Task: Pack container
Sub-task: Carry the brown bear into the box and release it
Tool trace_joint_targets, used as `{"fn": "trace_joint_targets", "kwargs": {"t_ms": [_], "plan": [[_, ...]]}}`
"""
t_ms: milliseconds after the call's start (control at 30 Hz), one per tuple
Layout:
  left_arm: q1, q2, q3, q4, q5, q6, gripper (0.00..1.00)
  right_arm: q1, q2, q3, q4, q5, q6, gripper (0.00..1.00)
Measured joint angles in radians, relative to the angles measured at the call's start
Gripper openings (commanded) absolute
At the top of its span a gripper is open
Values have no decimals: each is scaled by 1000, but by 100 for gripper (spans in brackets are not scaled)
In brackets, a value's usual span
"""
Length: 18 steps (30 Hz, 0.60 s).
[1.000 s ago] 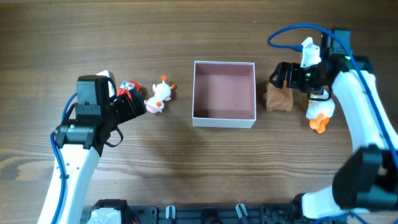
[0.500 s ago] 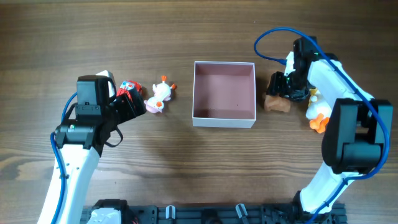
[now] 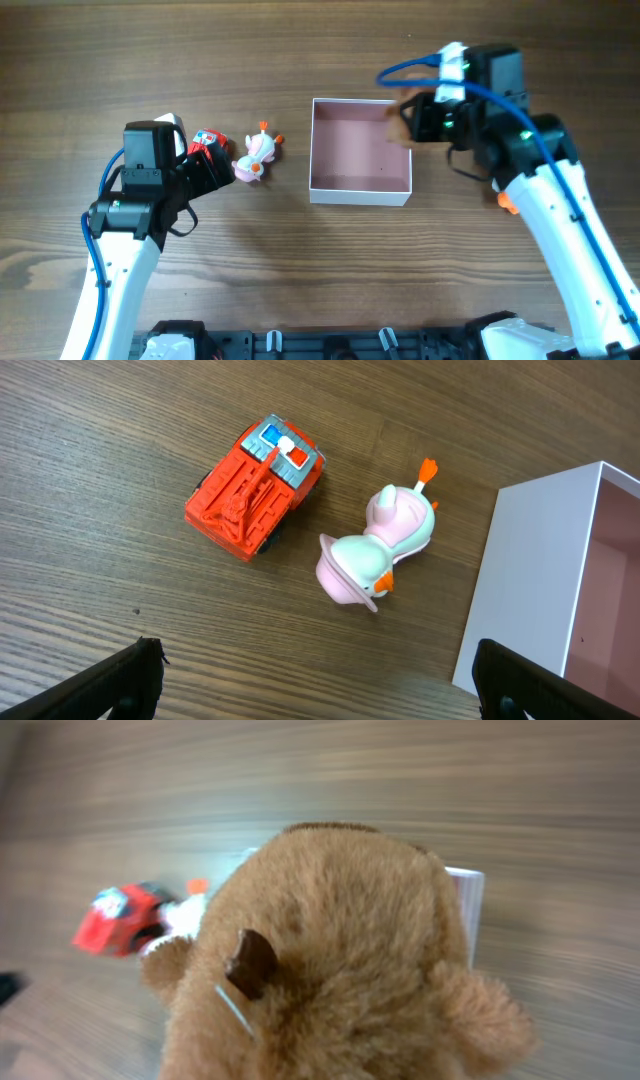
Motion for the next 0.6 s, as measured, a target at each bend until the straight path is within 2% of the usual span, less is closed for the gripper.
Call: {"fn": "trace_joint_targets", "kwargs": {"t_ms": [167,267,400,433,533,600], "plan": [[0,0,0,0,0,0,100,190,129,0,82,98,105,25],[0,0,0,0,0,0,100,222,268,0,162,137,130,31],[0,0,0,0,0,0,100,224,466,-10,273,149,143,75],[0,0,0,0,0,0,100,224,472,-14,290,149,135,82],[0,0,0,0,0,0,100,224,476,-14,385,148,108,90],[0,0,0,0,0,0,100,224,476,-14,399,148,92,91]]}}
